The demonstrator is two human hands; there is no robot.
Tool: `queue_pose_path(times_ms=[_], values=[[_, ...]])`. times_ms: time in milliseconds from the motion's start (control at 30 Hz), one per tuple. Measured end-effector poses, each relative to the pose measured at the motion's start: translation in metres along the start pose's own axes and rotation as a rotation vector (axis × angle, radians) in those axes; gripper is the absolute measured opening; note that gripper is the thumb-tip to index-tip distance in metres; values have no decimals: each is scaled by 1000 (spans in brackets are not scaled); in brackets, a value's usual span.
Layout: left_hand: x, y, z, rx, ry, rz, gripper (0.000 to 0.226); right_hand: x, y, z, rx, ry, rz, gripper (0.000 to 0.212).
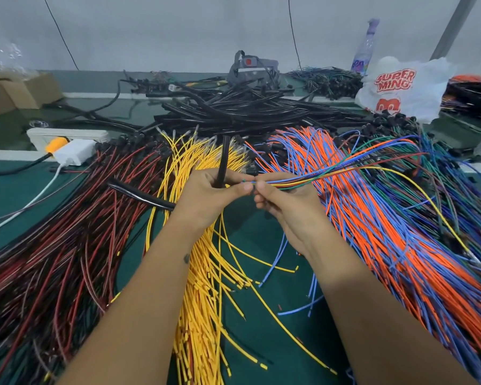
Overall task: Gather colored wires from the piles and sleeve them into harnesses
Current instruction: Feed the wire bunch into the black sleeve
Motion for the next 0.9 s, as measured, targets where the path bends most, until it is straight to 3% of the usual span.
queue_pose_path(times_ms=[267,600,767,900], values=[[5,-2,-2,-59,-92,85,5,4,2,1,-15,-88,29,17],[9,-5,-3,-45,-104,46,11,1,0,1,-23,-15,2,12],[1,-2,0,-48,17,-108,4,1,-2,-3,-68,-65,46,15],[3,-9,4,-60,131,-538,28,3,-11,-6,-152,-98,2,16]])
Point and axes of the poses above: each hand's wrist, its own z-axis away from the middle knuckle, its own y-axis out of the palm, x = y × z, the point moved 5 cm from there along -z, towards the middle knuckle, and after that the axes turned 6 degrees about -x, right-handed, at the moved point
